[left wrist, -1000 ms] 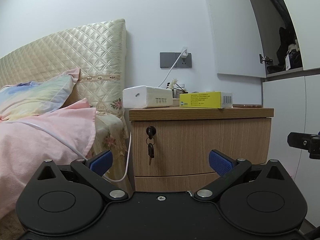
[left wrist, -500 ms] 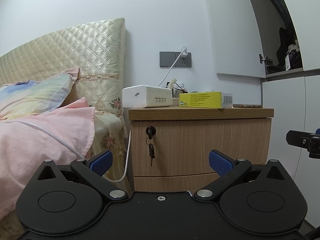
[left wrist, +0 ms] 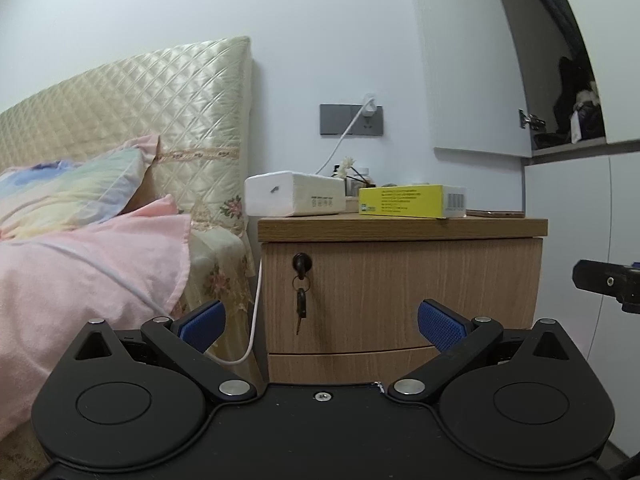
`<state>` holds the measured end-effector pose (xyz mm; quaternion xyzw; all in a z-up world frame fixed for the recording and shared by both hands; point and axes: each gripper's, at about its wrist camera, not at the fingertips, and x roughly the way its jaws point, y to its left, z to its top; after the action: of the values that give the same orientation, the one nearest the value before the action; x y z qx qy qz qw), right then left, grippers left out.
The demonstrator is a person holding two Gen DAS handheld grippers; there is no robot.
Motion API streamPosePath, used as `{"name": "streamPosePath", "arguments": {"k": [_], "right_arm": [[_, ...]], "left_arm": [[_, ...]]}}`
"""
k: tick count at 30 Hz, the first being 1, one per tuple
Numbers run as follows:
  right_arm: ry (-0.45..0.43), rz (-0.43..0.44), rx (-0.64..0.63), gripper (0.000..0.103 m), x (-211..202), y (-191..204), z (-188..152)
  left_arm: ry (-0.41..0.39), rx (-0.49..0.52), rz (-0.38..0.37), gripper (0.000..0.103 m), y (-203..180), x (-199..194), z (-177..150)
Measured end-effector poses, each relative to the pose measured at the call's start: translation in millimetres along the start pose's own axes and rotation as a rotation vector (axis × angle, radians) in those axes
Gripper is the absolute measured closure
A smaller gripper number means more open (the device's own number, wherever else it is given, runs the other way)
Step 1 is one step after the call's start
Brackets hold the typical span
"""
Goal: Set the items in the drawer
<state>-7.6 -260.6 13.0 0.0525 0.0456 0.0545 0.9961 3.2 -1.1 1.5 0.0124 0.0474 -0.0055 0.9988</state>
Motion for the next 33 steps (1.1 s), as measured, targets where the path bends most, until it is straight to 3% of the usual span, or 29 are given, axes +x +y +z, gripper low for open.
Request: {"name": "streamPosePath", "arguments": {"k": [33], "right_arm": [[-0.011, 0.017, 0.031, 0.0, -7.0, -1.2, -0.7]], "left_arm": [[0.002, 0.011, 0.005, 0.001, -0.2, 0.2, -2.2]]}}
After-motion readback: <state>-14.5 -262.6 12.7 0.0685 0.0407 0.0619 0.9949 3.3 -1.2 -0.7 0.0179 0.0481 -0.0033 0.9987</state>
